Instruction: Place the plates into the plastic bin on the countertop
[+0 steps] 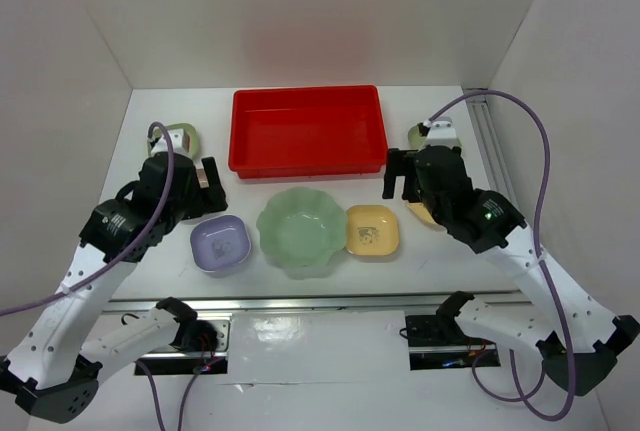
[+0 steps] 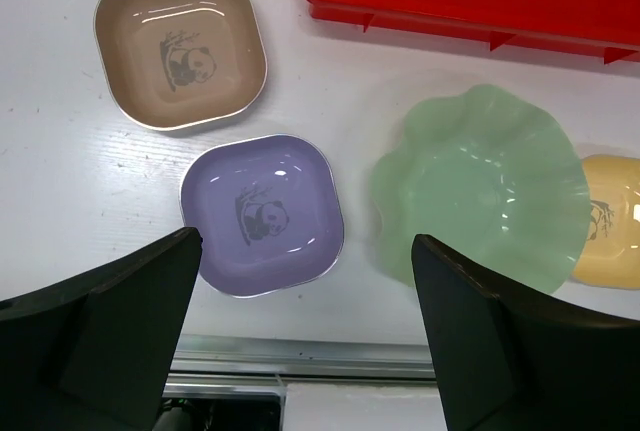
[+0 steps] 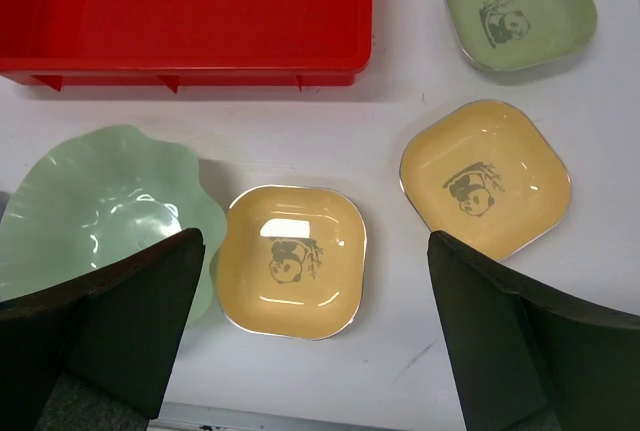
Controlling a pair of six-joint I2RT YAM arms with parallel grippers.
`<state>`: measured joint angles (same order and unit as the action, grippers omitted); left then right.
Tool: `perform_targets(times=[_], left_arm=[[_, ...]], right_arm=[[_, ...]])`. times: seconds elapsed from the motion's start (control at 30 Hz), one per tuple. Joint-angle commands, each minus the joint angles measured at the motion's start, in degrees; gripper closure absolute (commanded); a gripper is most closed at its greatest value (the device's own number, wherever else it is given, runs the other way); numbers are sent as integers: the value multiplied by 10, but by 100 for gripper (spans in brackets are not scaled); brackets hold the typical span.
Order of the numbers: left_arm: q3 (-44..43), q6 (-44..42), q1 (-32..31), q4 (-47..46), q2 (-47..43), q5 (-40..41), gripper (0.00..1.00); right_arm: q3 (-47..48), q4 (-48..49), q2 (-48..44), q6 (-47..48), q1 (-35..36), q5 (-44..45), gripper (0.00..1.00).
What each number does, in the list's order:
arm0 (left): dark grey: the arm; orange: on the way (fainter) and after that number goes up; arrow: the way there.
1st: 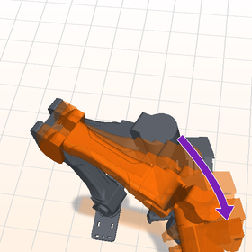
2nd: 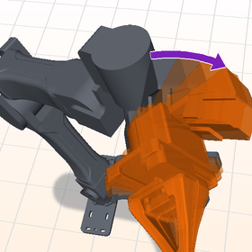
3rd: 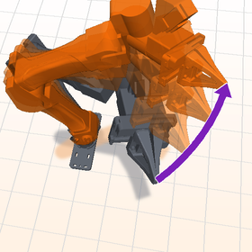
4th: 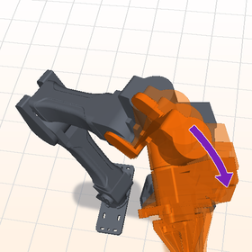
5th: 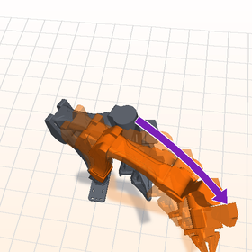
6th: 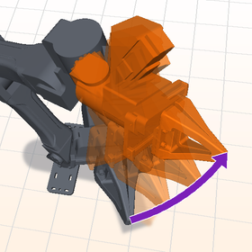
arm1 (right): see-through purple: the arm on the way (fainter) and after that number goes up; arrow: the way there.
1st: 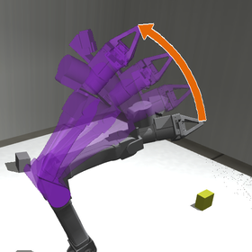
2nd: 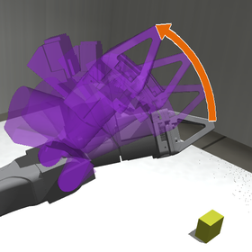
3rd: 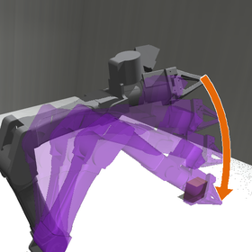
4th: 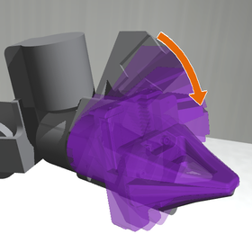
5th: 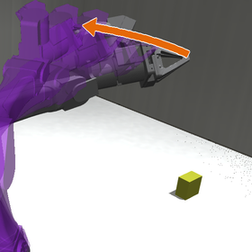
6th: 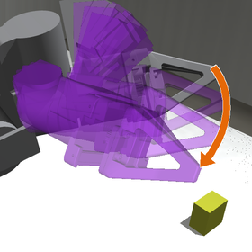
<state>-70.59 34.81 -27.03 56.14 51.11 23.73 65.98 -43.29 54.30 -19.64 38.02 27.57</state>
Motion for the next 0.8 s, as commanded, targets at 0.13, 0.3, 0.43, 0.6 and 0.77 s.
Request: perform_targets(times=[0.13, 0.3, 0.43, 0.6, 0.77], left_arm=[[9, -5, 1, -9, -8, -14, 0], [20, -5, 1, -20, -13, -36, 0], [49, -11, 1, -38, -13, -61, 0], [85, -40, 1, -80, -37, -170, 0], [98, -47, 1, -87, -49, -177, 0]], right_arm=[[-45, 79, -3, 18, 4, -49, 0], [-105, 151, 51, 40, 4, -126, 2], [-138, 253, 107, 50, 9, -195, 6], [-143, 320, 212, 56, 9, -265, 11], [-149, 397, 304, 70, 14, -276, 17]])
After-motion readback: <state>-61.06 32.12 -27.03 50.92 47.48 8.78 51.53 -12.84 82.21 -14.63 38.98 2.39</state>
